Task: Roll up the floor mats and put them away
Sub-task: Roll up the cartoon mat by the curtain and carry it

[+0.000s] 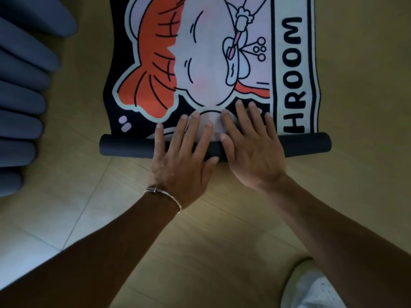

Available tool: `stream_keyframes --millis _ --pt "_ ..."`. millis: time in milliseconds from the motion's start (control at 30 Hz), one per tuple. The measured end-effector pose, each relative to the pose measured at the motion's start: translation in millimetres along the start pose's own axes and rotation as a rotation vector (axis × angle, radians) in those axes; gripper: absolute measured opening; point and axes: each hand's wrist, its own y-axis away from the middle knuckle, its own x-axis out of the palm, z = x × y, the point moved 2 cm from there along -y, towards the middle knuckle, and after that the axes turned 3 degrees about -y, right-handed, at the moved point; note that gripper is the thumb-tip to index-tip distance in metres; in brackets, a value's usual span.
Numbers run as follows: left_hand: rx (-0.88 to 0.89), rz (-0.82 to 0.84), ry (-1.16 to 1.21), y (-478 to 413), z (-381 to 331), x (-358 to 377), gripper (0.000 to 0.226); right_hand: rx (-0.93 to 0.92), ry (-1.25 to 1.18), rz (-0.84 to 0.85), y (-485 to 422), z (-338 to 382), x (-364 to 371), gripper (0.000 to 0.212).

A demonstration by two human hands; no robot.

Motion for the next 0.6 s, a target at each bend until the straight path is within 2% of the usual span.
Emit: stream_keyframes --millis 133,300,433,600 --pt "0.048 0.096 -0.054 -8 5 5 0.066 0.033 -0.02 0.001 -4 1 -1 0.066" --pt "0.041 0.201 -0.121 -21 9 5 0.084 -0.018 -0.075 -0.178 5 3 -6 0.054" --pt "0.092 0.19 -0.122 -15 10 2 0.081 -0.073 -0.104 -0.157 31 1 -2 0.048" --pt "0.269 0.107 -0.091 0 18 -3 0.08 -0.123 -0.098 -0.184 41 -1 -2 0.045"
